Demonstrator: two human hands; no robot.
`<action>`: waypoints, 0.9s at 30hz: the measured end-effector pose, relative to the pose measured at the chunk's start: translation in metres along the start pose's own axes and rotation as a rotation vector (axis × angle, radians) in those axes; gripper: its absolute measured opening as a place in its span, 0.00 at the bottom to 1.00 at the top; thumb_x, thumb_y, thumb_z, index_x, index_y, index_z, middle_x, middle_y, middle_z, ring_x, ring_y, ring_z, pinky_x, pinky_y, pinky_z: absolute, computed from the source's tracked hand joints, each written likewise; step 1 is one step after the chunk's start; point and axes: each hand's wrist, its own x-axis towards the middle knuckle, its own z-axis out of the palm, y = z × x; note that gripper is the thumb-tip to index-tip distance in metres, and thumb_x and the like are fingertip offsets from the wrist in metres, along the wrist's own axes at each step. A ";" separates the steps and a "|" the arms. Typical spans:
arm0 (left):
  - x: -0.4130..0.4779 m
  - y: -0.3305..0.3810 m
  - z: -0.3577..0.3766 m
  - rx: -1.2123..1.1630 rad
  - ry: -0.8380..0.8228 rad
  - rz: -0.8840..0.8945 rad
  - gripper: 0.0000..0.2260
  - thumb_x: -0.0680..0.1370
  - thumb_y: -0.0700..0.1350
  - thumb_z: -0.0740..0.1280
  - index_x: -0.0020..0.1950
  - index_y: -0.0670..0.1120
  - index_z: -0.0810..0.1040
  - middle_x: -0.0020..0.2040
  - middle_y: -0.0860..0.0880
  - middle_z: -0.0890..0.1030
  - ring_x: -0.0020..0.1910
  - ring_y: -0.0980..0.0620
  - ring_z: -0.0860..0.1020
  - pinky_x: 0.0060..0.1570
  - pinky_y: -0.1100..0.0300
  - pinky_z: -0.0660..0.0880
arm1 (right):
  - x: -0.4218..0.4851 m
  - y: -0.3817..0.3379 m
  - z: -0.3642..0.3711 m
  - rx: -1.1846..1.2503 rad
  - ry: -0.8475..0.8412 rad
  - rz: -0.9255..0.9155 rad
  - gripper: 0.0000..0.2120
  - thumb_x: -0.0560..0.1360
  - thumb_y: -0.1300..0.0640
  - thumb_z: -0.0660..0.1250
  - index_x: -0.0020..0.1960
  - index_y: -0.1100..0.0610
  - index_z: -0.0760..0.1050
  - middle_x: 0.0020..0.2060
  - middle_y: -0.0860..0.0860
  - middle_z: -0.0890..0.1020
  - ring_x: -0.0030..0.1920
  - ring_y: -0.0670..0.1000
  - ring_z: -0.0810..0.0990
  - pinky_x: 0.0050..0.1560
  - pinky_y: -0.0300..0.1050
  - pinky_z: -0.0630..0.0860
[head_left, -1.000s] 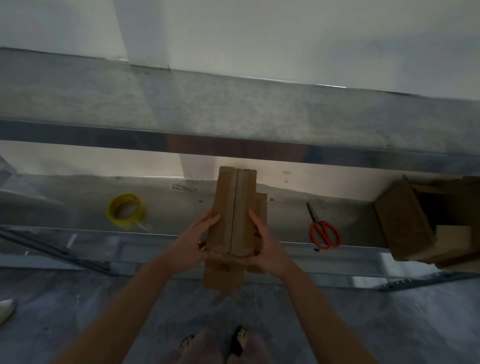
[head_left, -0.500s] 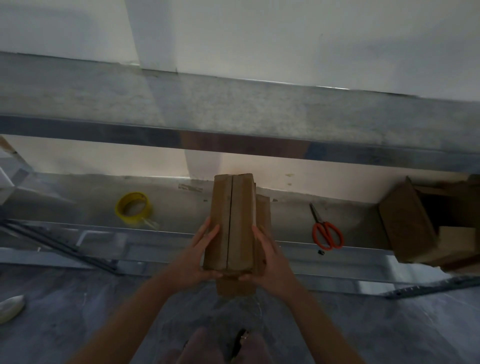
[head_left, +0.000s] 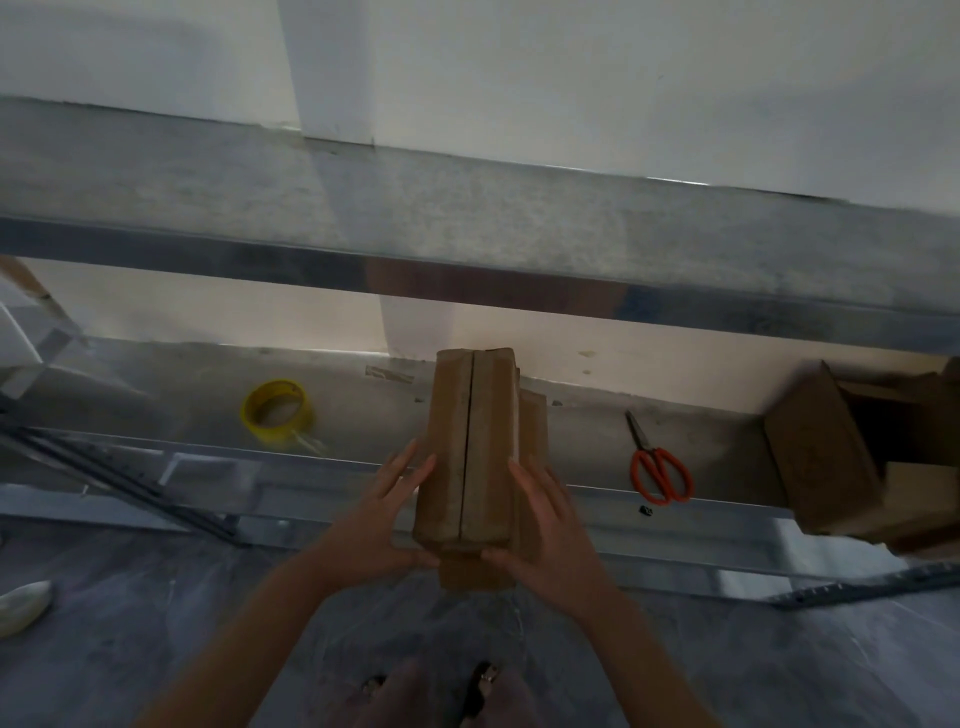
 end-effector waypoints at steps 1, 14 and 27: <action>-0.001 -0.002 -0.005 0.058 -0.009 0.011 0.51 0.64 0.71 0.70 0.77 0.62 0.42 0.76 0.64 0.35 0.77 0.58 0.38 0.74 0.53 0.51 | 0.000 -0.004 -0.002 -0.061 0.026 -0.024 0.44 0.69 0.25 0.61 0.77 0.33 0.42 0.79 0.41 0.48 0.79 0.46 0.45 0.76 0.53 0.54; -0.029 -0.130 -0.128 0.497 -0.057 0.041 0.46 0.68 0.78 0.45 0.77 0.49 0.53 0.78 0.49 0.50 0.77 0.45 0.48 0.75 0.49 0.49 | 0.073 -0.177 0.116 -0.258 0.095 -0.266 0.28 0.80 0.43 0.58 0.77 0.49 0.62 0.76 0.52 0.63 0.78 0.56 0.54 0.78 0.55 0.51; 0.007 -0.230 -0.174 0.620 -0.065 0.215 0.25 0.61 0.46 0.81 0.56 0.41 0.82 0.54 0.43 0.82 0.61 0.37 0.77 0.57 0.37 0.73 | 0.198 -0.151 0.231 -0.335 0.097 0.356 0.18 0.75 0.48 0.66 0.64 0.48 0.76 0.68 0.50 0.72 0.71 0.52 0.66 0.69 0.45 0.64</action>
